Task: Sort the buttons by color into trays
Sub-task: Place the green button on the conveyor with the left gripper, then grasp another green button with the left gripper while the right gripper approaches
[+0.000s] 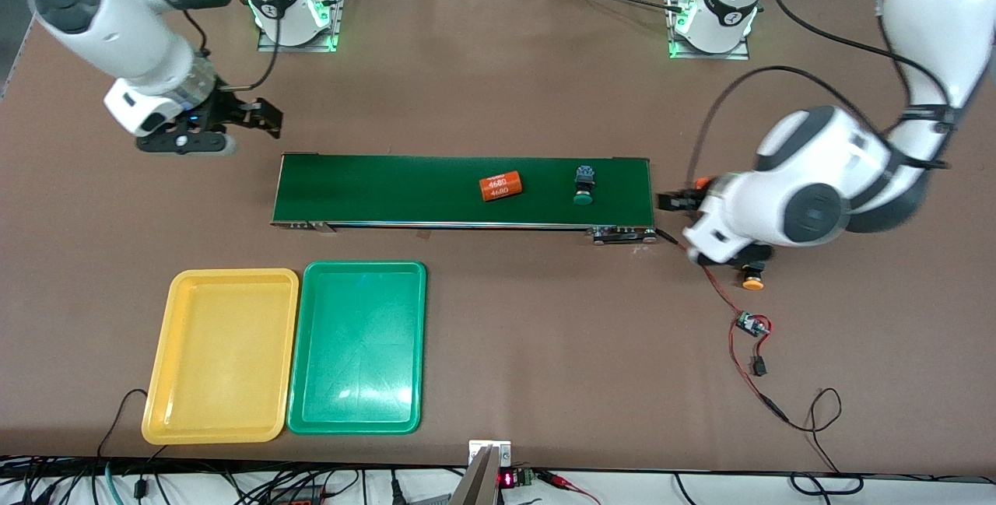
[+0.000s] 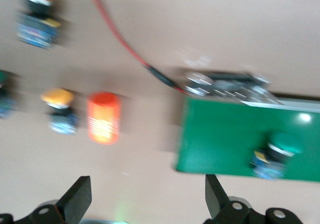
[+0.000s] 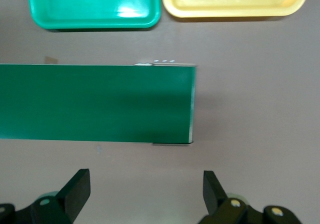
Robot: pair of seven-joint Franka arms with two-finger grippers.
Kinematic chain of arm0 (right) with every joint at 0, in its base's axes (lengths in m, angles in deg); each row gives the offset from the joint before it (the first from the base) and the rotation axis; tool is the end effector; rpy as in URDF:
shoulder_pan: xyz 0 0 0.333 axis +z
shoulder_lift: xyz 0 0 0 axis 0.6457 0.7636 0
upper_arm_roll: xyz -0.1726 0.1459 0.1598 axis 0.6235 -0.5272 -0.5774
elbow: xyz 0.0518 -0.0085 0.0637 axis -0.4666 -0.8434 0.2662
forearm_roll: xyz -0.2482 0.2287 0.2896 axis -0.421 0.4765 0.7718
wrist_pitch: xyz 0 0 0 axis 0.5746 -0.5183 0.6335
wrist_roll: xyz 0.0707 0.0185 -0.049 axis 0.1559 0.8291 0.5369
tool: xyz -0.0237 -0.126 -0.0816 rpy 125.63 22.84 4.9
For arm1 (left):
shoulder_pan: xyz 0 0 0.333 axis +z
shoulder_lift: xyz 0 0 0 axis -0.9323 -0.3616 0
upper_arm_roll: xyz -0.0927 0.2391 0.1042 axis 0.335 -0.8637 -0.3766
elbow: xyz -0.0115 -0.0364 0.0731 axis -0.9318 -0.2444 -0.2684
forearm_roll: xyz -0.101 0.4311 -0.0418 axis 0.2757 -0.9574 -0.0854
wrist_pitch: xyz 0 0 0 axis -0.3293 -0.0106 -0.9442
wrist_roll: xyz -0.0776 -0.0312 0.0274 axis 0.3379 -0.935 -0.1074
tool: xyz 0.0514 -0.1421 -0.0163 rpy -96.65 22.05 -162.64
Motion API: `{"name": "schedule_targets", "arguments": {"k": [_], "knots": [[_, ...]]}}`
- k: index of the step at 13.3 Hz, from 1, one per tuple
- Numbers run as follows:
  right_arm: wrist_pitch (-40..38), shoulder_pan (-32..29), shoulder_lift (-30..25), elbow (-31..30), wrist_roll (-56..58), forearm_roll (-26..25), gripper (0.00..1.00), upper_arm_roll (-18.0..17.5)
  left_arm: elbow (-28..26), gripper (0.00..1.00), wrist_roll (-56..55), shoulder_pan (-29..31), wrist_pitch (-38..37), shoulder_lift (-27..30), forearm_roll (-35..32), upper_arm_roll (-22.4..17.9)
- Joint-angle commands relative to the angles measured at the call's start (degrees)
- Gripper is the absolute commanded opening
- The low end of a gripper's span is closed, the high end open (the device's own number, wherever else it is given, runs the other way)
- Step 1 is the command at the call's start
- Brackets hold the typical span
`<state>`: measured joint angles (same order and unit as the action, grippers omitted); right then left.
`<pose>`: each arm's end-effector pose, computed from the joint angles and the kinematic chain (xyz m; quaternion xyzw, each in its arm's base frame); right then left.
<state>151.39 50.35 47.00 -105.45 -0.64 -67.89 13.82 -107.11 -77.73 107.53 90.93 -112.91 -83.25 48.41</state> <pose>0.5316 0.1506 0.3563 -0.9991 0.0017 0.0429 0.0021 0.6223 -0.1606 0.2699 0.9759 0.0545 -0.2113 0.0062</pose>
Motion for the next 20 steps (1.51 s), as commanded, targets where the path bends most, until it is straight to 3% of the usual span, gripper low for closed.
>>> {"name": "schedule_targets", "arguments": {"k": [1,4,13,15,18,20], "knots": [[3.0,4.4,0.2,-1.1,-6.0,0.5,1.00,0.5,-0.5,1.00,10.9,6.2,-1.1,-0.8,-5.8,-1.0],[5.9,8.4,2.2,-0.9,-8.3,0.5,1.00,0.5,-5.6,1.00,11.9,11.9,-0.3,-0.6,-10.0,-1.5],[7.6,12.3,4.1,-0.2,-14.2,0.5,1.00,0.5,-0.5,1.00,19.2,12.7,-0.6,0.8,-9.4,-1.3],[7.9,12.5,4.3,-0.2,-14.2,0.4,1.00,0.5,-0.2,1.00,24.9,10.3,-0.2,4.2,-7.1,-7.1],[7.9,12.5,4.6,-0.1,-13.8,0.4,1.00,0.5,-1.2,1.00,37.2,1.3,5.9,12.9,8.9,-26.6],[7.9,12.3,4.7,0.0,-13.4,0.2,1.00,0.5,-3.0,1.00,41.4,-3.9,7.5,15.2,11.3,-34.8]]}}
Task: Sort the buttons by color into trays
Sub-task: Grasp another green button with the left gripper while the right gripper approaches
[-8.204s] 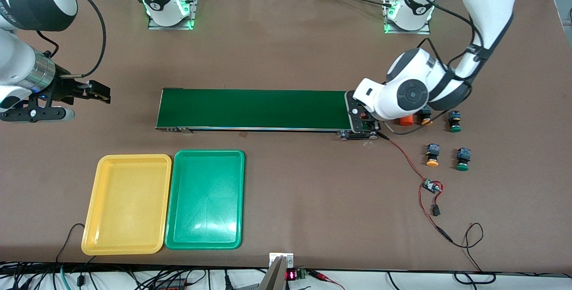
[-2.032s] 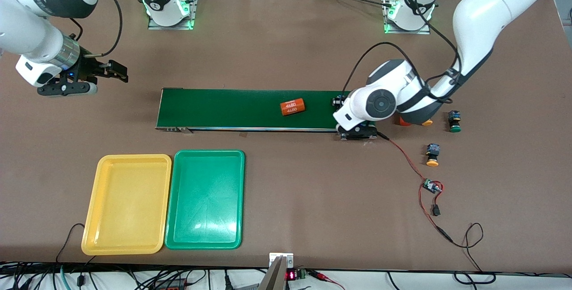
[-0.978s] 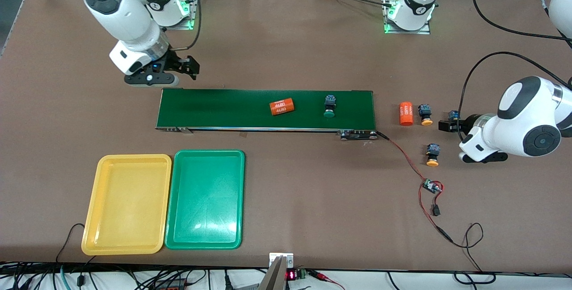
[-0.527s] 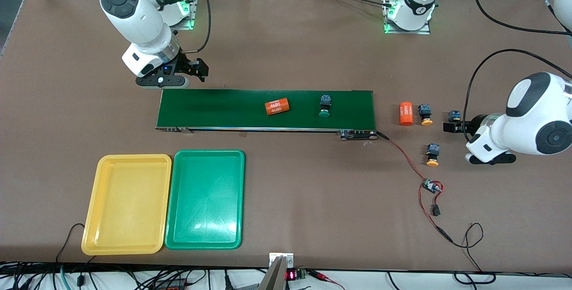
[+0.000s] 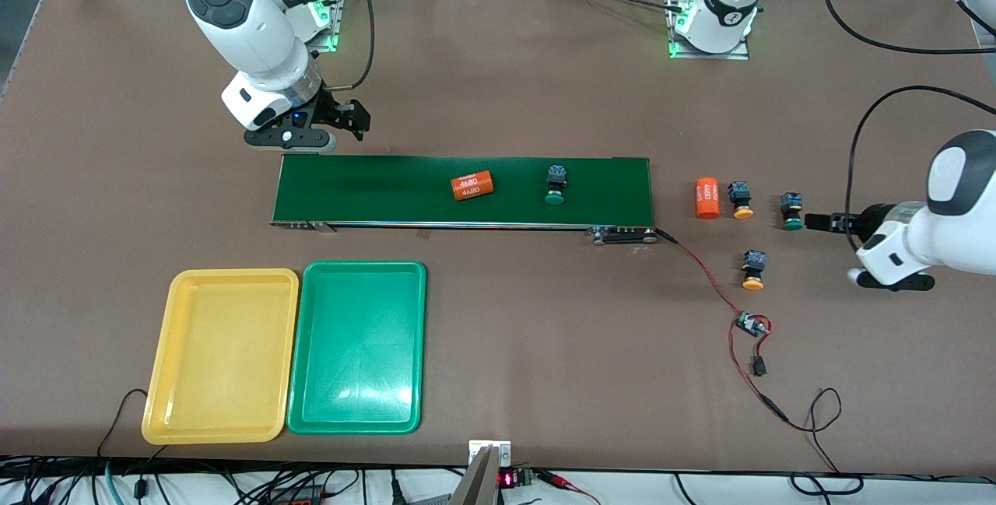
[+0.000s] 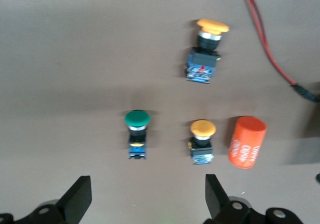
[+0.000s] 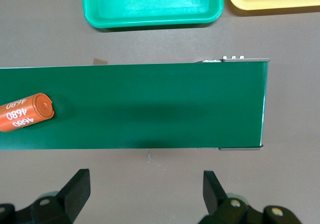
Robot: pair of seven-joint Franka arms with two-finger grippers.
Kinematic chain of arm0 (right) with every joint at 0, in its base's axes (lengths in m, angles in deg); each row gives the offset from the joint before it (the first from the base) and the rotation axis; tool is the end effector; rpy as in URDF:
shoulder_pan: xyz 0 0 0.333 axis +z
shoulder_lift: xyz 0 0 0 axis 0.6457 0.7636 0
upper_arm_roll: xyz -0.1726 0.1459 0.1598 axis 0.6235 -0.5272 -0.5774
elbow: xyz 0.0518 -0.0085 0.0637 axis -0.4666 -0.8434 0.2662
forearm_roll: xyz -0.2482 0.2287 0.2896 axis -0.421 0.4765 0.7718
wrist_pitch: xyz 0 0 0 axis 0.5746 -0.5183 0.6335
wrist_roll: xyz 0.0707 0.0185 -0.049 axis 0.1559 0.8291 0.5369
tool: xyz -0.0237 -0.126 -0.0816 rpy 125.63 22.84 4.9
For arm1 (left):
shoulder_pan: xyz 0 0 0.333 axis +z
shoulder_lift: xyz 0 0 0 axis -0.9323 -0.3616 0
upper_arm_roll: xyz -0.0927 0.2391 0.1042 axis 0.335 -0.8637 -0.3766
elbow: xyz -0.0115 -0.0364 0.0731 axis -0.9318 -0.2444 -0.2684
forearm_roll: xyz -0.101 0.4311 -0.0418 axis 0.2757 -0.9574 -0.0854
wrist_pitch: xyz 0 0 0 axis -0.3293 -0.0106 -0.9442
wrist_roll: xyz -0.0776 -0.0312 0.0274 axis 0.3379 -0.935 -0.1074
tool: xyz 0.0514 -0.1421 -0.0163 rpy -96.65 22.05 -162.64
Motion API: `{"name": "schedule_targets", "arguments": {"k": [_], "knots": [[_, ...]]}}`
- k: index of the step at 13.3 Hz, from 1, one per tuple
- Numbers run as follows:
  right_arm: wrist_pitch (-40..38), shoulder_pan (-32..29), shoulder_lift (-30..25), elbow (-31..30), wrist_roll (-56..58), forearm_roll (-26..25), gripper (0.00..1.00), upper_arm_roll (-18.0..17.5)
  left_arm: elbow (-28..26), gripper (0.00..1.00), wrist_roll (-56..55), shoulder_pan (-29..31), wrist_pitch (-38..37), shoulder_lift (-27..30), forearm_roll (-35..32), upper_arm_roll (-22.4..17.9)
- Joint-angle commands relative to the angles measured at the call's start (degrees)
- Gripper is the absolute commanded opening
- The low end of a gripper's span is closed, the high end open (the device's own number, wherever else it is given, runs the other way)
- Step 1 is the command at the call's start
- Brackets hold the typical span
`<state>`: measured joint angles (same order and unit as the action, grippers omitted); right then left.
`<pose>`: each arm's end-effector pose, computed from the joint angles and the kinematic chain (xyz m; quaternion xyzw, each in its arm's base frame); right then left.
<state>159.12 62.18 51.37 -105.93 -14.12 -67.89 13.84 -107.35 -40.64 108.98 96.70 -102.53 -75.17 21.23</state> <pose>0.5070 0.2643 0.3201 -0.9996 0.0178 0.0211 0.0066 0.6410 0.0955 0.2258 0.9787 -0.0177 -0.2031 0.0240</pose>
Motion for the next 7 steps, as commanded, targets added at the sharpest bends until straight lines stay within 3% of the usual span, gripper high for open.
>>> {"name": "schedule_targets", "arguments": {"k": [1,4,7], "knots": [[-0.1,0.2,0.2,0.6,0.3,0.2,1.00,0.5,-5.6,1.00,5.0,-7.6,3.9,6.5,4.4,-11.2],[-0.5,0.0,0.3,0.7,0.6,-0.2,1.00,0.7,-20.5,1.00,8.4,-16.0,18.1,13.5,9.2,-23.2],[0.4,0.7,1.0,0.7,-0.2,-0.2,1.00,0.5,-33.8,1.00,11.3,-20.9,34.7,16.4,9.2,-29.4]]}}
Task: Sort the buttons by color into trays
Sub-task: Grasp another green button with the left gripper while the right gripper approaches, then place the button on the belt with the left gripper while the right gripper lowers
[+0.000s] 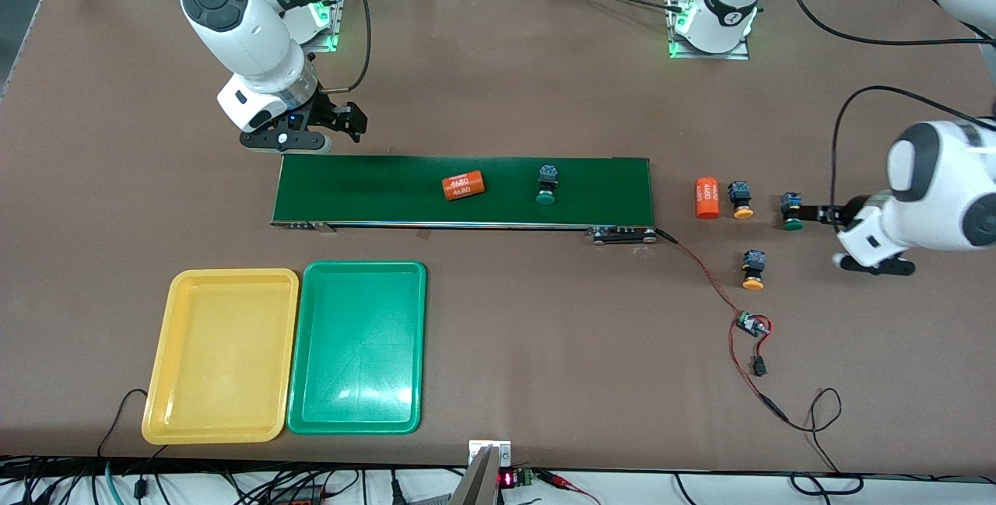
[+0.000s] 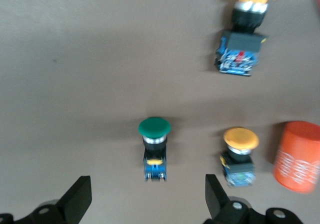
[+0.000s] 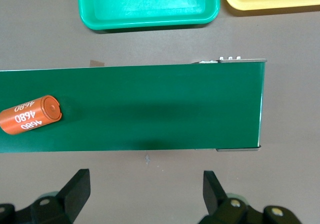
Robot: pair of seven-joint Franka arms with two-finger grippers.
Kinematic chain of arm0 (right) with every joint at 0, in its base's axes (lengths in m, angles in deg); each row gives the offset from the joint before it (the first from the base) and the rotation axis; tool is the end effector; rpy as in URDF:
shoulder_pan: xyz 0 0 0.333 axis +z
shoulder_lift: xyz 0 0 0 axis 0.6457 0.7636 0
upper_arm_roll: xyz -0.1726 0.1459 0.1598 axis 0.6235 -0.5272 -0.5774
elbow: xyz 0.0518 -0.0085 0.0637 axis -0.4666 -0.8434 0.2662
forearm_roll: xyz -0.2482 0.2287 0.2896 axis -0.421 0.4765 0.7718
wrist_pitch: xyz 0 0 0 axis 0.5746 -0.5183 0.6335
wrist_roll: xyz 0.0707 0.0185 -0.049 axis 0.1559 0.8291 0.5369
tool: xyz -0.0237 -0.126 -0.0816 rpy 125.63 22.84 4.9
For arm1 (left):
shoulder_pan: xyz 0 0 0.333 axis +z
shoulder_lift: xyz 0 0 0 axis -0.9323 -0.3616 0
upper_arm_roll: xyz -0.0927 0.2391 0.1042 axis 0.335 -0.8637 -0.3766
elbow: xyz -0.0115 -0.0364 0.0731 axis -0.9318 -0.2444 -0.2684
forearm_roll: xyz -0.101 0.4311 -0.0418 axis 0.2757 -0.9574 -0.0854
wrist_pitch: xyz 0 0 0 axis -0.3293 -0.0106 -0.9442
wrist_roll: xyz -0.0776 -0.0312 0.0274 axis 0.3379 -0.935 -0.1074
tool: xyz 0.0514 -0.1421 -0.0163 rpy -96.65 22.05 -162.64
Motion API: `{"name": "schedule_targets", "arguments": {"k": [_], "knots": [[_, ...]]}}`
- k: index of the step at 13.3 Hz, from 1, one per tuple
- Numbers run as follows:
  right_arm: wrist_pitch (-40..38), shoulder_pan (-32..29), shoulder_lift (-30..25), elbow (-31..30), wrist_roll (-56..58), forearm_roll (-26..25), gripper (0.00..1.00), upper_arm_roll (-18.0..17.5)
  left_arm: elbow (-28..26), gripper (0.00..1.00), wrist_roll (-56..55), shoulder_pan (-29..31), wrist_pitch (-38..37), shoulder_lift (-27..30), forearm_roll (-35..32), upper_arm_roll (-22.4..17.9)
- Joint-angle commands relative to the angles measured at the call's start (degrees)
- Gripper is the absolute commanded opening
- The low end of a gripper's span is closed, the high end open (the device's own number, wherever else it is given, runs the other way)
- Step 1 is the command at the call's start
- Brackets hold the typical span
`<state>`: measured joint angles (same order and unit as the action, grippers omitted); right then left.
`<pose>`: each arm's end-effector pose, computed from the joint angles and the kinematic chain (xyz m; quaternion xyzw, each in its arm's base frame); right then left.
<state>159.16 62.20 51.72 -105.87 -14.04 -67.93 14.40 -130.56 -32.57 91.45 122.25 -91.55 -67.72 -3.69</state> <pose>0.5097 0.2596 0.3172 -0.9995 0.0216 0.0231 0.0059 0.5780 0.1084 0.1287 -0.9871 0.0464 0.1524 0.0140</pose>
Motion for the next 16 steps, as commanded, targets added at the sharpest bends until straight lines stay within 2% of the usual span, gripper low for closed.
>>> {"name": "schedule_targets", "arguments": {"k": [1,2,4,5,7,10,11,13,16], "knots": [[1.1,1.0,0.8,0.6,-0.7,-0.1,1.00,-0.1,-14.7,1.00,3.6,-5.1,14.9,5.7,1.8,-7.1],[1.3,2.2,1.5,0.6,-1.6,-0.1,1.00,-0.1,-17.2,1.00,3.7,-5.3,18.8,5.6,1.8,-7.4],[2.6,3.5,2.6,0.6,-4.5,-0.1,1.00,-0.2,-18.4,1.00,4.9,-5.1,21.0,4.6,1.8,-7.6],[3.6,5.1,3.5,0.8,-6.3,-0.4,1.00,-0.1,-18.4,0.93,6.0,-4.9,21.4,4.3,1.8,-7.6],[4.9,7.3,5.8,2.0,-7.9,-0.5,1.00,-0.1,-18.3,0.52,6.5,-4.8,21.5,4.0,1.8,-7.6],[4.9,10.1,11.7,7.5,-14.6,-0.6,1.00,-0.1,-17.5,0.17,6.4,-5.0,20.8,4.5,1.7,-7.5],[4.8,11.1,13.6,9.4,-17.5,-0.6,1.00,-0.1,-17.3,0.11,6.5,-5.1,20.3,4.9,1.7,-7.5],[4.8,13.0,17.6,12.8,-20.3,-0.9,1.00,0.0,-14.2,0.08,6.4,-5.4,14.4,6.3,1.7,-6.9],[5.1,13.9,21.1,15.7,-19.8,-3.3,1.00,0.0,-5.8,0.09,5.8,-6.0,-1.1,7.3,2.5,-3.5]]}}
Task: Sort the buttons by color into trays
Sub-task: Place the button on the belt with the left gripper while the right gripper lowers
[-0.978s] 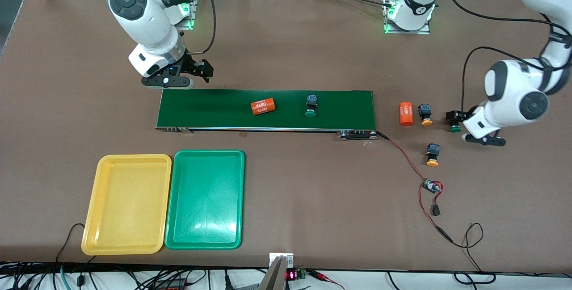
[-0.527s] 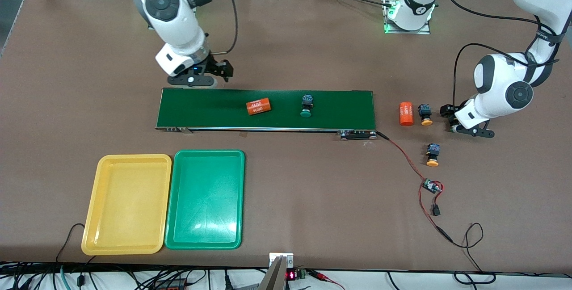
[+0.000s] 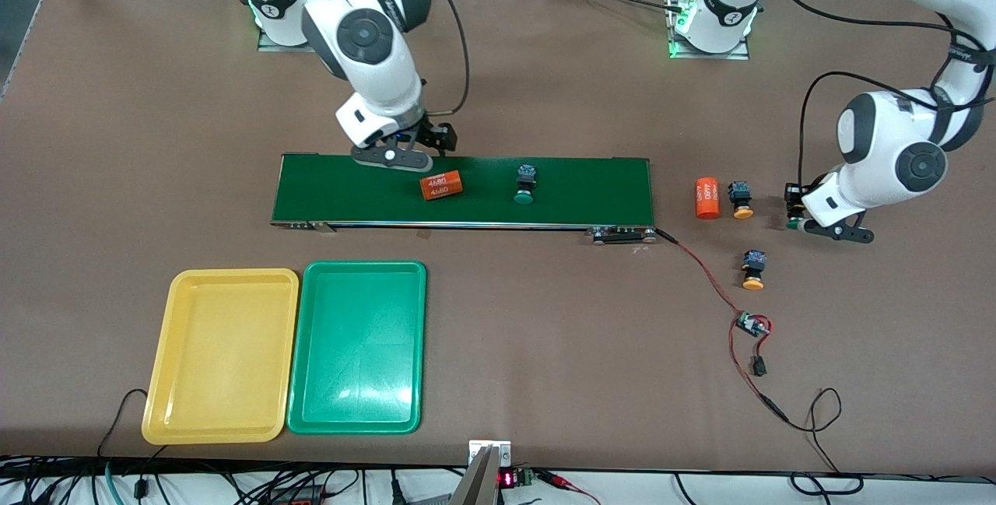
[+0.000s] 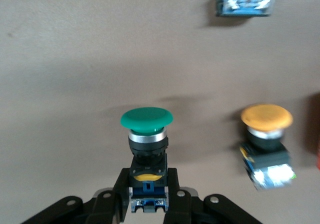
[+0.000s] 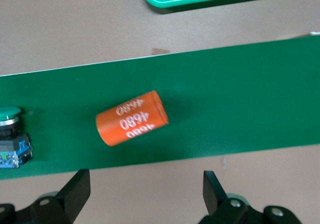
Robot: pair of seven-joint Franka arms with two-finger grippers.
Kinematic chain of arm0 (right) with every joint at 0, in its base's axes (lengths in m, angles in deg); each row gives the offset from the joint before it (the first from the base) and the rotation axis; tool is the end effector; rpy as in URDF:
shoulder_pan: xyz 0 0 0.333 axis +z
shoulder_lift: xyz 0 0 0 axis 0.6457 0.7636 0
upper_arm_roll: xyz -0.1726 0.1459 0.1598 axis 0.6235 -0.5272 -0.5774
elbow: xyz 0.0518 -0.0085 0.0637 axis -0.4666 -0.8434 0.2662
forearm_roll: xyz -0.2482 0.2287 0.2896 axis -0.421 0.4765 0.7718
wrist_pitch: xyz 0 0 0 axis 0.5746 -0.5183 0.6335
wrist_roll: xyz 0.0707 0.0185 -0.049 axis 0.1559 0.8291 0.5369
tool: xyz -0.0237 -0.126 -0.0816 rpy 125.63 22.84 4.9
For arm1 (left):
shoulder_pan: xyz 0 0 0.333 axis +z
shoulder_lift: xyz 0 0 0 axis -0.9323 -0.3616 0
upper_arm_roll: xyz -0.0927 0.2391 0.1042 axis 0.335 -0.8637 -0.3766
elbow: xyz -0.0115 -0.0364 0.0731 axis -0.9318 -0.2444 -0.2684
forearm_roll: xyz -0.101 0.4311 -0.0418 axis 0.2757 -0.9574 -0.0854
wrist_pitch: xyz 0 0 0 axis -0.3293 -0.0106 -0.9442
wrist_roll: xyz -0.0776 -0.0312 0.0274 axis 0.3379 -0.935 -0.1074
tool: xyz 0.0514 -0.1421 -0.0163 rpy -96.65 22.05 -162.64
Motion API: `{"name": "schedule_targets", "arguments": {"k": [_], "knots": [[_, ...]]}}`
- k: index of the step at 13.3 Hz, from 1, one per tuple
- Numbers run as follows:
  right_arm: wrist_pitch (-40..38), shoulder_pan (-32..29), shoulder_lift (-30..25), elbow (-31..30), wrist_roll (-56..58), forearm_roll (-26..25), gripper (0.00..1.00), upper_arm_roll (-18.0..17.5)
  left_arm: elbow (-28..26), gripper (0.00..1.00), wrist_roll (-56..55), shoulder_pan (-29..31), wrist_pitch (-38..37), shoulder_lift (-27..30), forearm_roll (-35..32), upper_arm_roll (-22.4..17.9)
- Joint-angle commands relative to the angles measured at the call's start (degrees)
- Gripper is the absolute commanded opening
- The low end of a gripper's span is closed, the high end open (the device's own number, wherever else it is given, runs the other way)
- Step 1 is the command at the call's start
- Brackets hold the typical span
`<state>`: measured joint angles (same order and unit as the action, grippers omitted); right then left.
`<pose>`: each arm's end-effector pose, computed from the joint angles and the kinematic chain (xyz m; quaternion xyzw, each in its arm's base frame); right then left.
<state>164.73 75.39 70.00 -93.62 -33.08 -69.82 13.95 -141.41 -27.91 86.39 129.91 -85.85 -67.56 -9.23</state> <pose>0.4866 0.4131 0.2383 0.9977 -0.0625 -0.0257 0.0039 0.5365 0.1037 0.1123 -0.9855 0.0925 0.1399 0.0272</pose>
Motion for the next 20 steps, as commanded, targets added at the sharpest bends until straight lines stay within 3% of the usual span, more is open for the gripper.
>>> {"name": "schedule_targets", "arguments": {"k": [1,4,10,17,19,20], "knots": [[-0.1,0.7,3.4,4.1,-0.7,-1.4,1.00,0.4,7.5,0.08,0.9,-1.1,-12.3,1.7,4.5,3.4],[0.2,0.8,5.6,6.3,-1.0,-1.3,1.00,0.4,10.1,0.09,-4.6,-1.2,-17.0,2.0,12.5,9.5],[0.8,0.7,8.2,8.3,-0.9,-1.9,1.00,0.7,9.6,0.10,-25.7,-6.1,-10.4,0.5,17.0,23.6],[1.6,0.8,9.0,8.6,-0.8,-2.3,1.00,0.9,7.1,0.17,-31.8,-12.8,1.0,-3.6,17.0,24.7],[1.7,1.0,9.0,8.6,-1.0,-2.3,1.00,1.0,6.2,0.27,-31.9,-13.5,3.0,-4.5,17.0,24.7],[1.7,1.0,9.0,8.6,-1.2,-2.3,1.00,1.0,6.1,0.43,-31.9,-13.5,3.5,-4.6,17.1,24.6]]}}
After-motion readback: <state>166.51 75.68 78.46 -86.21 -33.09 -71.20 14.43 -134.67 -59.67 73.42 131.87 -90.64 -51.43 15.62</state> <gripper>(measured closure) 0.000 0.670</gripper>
